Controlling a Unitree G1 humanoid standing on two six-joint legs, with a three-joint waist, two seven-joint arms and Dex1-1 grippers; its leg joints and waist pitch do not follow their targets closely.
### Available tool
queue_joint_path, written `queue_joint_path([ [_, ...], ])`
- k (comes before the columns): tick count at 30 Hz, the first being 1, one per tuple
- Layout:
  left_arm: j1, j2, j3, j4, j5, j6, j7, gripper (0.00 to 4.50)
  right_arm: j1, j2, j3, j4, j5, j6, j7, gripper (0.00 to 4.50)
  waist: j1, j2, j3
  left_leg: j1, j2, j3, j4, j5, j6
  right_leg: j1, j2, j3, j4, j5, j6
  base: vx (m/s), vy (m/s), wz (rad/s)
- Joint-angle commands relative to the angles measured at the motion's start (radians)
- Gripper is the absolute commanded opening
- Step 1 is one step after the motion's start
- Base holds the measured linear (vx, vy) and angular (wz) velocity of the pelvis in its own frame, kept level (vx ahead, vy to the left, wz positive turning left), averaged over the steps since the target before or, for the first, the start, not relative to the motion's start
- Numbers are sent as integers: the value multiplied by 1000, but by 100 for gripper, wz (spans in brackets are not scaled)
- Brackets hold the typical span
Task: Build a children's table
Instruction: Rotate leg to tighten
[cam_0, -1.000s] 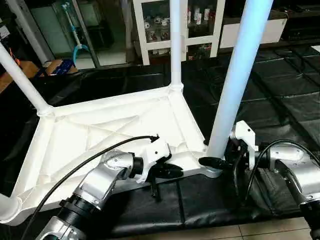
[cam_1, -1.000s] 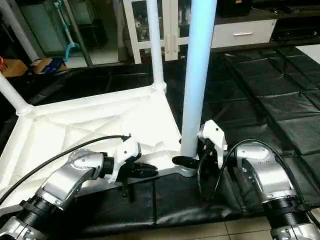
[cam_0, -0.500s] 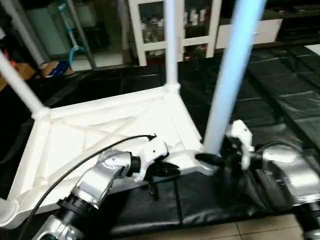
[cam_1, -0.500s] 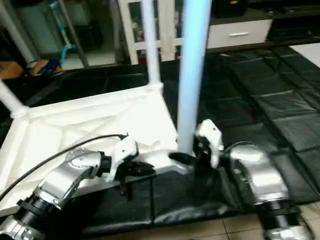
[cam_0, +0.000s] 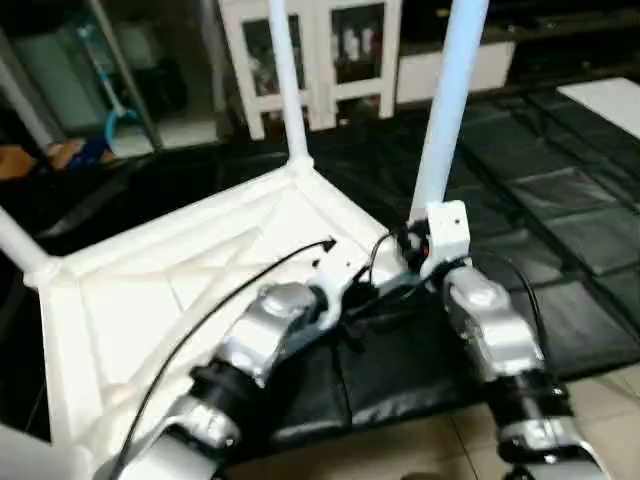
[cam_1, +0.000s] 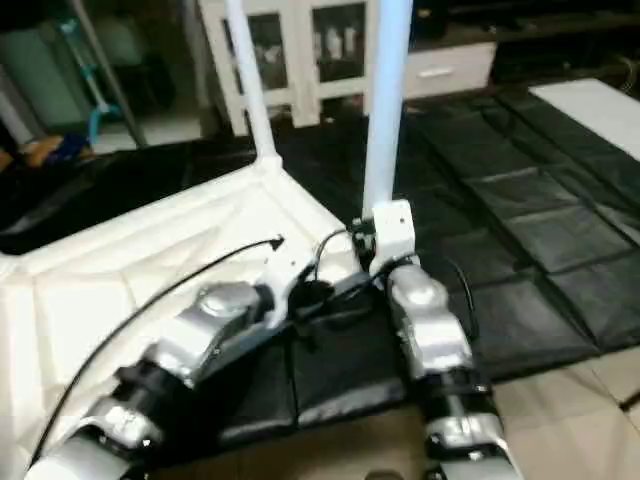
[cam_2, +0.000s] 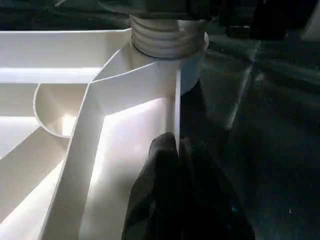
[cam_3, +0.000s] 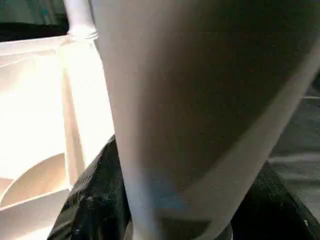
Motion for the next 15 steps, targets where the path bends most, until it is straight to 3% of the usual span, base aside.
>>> queue_joint_path([
  [1, -39, 0, 50, 35, 19, -23, 95, 0, -6, 60, 49, 14, 8, -33, 31, 205, -15, -21, -44, 51, 70, -64, -111, -827, -119, -9, -34, 4, -78, -579, -90, 0, 0, 0],
  [2, -38, 1, 47, 36, 19, -31, 88, 0, -8, 62, 58, 8, 15, -55, 64, 205, -16, -27, -43, 53, 66, -64, -103, -812, -109, -13, -38, 0, -89, -615, -82, -51, -12, 4],
  [4, -37, 2, 45, 38, 20, -38, 85, 0, -7, 65, 59, -1, 29, -71, 93, 205, -16, -25, -40, 52, 64, -64, -92, -775, -84, -14, -42, -7, -101, -678, -57, 0, 0, 0],
  [5, -28, 11, 40, 36, 20, -51, 74, 0, 6, 65, 49, -34, 67, -85, 140, 258, -14, -22, -39, 44, 70, -69, -100, -775, -84, -7, -39, -9, -96, -675, -48, 0, 0, 0],
  [7, -16, 21, 32, 27, 17, -61, 51, 0, 17, 52, 45, -62, 83, -97, 169, 271, -12, -23, -36, 36, 74, -74, -108, -787, -87, -1, -39, -5, -88, -643, -54, 0, 0, 0],
  [8, 1, 37, 20, 12, 13, -77, 12, 0, 24, 29, 38, -94, 102, -98, 208, 291, -19, -20, -37, 20, 77, -82, -114, -778, -94, 12, -47, 1, -74, -617, -65, 0, 0, 0],
  [10, 12, 48, 10, 0, 11, -88, -20, 0, 26, 12, 31, -110, 116, -92, 235, 306, -26, -23, -34, 9, 77, -87, -120, -778, -96, 17, -48, 1, -72, -615, -65, 0, 0, 0],
  [11, 32, 73, -10, -16, 13, -117, -80, 0, 23, -17, 11, -130, 160, -67, 299, 314, -30, -21, -37, 23, 75, -82, -112, -778, -96, 0, -49, 7, -78, -617, -82, 0, 0, 0],
  [12, 44, 93, -27, -30, 16, -135, -117, 0, 22, -38, 0, -145, 195, -39, 351, 314, -33, -21, -36, 24, 74, -81, -108, -774, -92, -1, -52, 8, -81, -620, -88, 0, 0, 0],
  [13, 62, 117, -44, -53, 14, -148, -166, 0, 24, -80, 2, -164, 219, -13, 426, 320, -34, -26, -34, 17, 76, -84, -107, -760, -77, 8, -54, 8, -81, -628, -87, 0, 0, 0],
  [15, 71, 127, -50, -64, 11, -152, -187, 0, 25, -102, 6, -172, 227, -3, 461, 334, -30, -25, -35, 21, 77, -79, -102, -735, -71, -1, -56, 16, -83, -628, -94, 0, 0, 0],
])
